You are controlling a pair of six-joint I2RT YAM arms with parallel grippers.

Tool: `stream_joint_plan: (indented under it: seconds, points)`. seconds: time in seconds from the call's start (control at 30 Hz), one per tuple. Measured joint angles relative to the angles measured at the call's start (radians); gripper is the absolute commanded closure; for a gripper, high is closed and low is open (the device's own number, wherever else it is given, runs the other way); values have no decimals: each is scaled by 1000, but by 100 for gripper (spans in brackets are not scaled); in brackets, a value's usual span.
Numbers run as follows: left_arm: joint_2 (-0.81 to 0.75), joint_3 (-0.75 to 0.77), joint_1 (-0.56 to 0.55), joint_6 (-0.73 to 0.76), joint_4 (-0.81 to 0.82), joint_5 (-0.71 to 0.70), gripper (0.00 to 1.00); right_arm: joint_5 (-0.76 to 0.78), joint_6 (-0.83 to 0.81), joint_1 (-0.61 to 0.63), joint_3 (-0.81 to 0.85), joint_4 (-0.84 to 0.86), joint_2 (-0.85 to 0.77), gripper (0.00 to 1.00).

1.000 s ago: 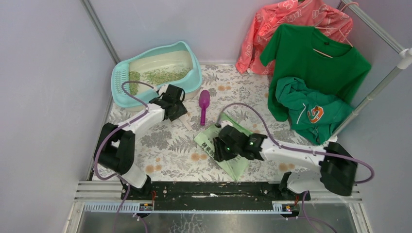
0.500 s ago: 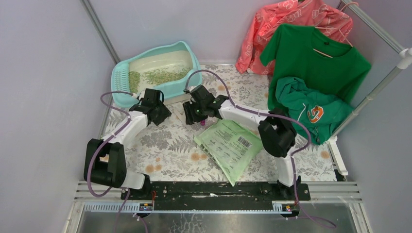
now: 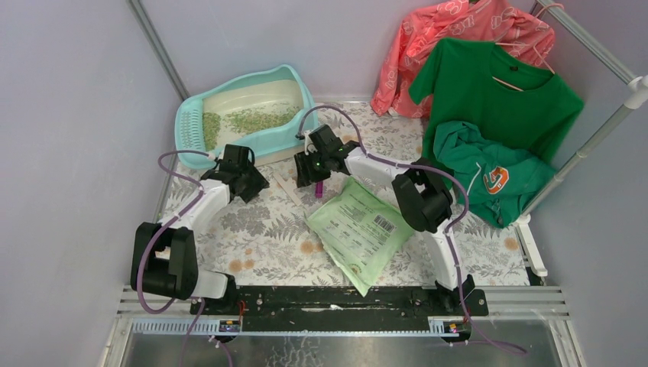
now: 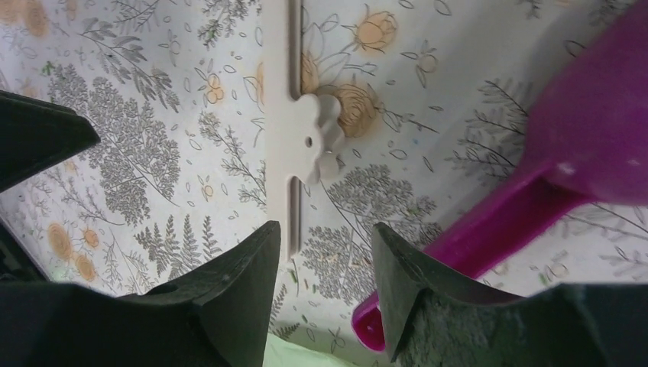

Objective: Fill the litter box with clean litter
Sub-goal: Pick up the clamp at the center of the board.

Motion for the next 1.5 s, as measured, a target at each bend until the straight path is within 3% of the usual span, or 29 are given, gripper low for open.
stream_joint_plan:
  seconds: [0.33, 0.57, 0.77, 1.1, 1.3, 1.5]
  points:
    - [1, 0, 9, 0, 18, 11, 49, -104, 18, 2, 13, 69, 72, 45]
    - [2, -1, 17, 6, 22, 13, 49, -143, 55, 2, 28, 110, 92, 51]
    - [6, -13, 22, 11, 38, 19, 49, -159, 84, 2, 28, 151, 93, 64]
    - [11, -23, 33, 13, 52, 47, 49, -182, 108, 2, 45, 169, 147, 65]
    - [11, -25, 33, 13, 60, 56, 49, -203, 123, 2, 47, 181, 148, 90]
    - [11, -31, 33, 13, 62, 73, 48, -229, 145, 3, 11, 246, 125, 100]
